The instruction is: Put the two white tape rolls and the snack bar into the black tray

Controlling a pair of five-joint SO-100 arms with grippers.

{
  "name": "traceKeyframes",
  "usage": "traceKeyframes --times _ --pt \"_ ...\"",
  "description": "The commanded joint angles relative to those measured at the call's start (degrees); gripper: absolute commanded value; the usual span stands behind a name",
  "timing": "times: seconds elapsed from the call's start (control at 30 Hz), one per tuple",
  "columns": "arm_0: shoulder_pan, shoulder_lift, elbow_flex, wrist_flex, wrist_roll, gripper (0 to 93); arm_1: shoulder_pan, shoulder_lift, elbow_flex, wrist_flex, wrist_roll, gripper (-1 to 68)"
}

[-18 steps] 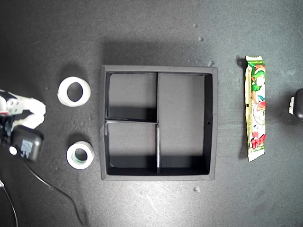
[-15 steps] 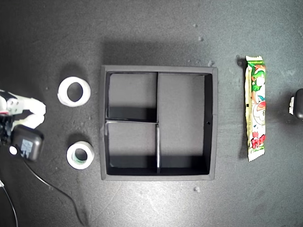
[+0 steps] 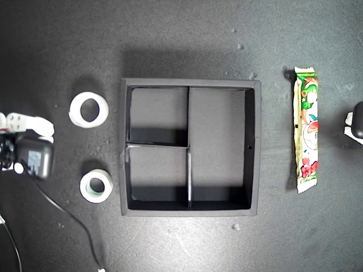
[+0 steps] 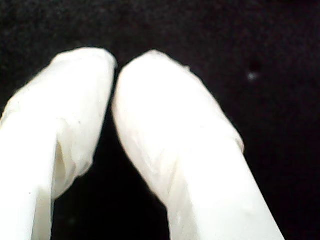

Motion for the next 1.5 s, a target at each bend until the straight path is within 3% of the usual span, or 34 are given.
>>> traceKeyframes --times 0.0,0.17,0.27,0.33,0.5,0.7,0.93,1.23,1.47 --pt "-0.62 2.9 3.52 -3.34 2.99 0.1 0.79 0.18 0.44 -2.55 -1.93 -0.2" --pt "0.62 2.9 3.52 -11.69 9.14 0.3 2.55 0.09 0.44 -11.69 -9.84 -0.3" --pt "1.58 2.9 2.72 -17.4 15.03 2.3 3.69 0.09 0.44 -20.21 -23.73 -0.4" --pt "2.02 2.9 -0.09 -17.58 17.14 2.8 4.13 0.09 -2.02 -20.57 -31.03 -0.4" --pt "1.93 2.9 -6.59 -14.33 22.06 7.1 6.24 0.09 -12.13 -12.13 -45.35 0.0" --pt "1.32 2.81 -10.81 -13.36 26.1 22.9 7.47 -0.7 -23.47 3.52 -54.84 10.6" --pt "-0.18 -14.33 -21.36 -12.57 27.07 23.2 3.69 -4.92 -35.95 11.78 -70.58 14.0" --pt "0.53 -55.37 -47.55 -5.8 26.1 21.9 -0.7 -46.49 -63.98 17.93 -84.99 18.9" --pt "1.67 -66.09 -51.86 -5.01 25.58 21.1 1.93 -53.17 -66.88 22.76 -90.88 23.7"
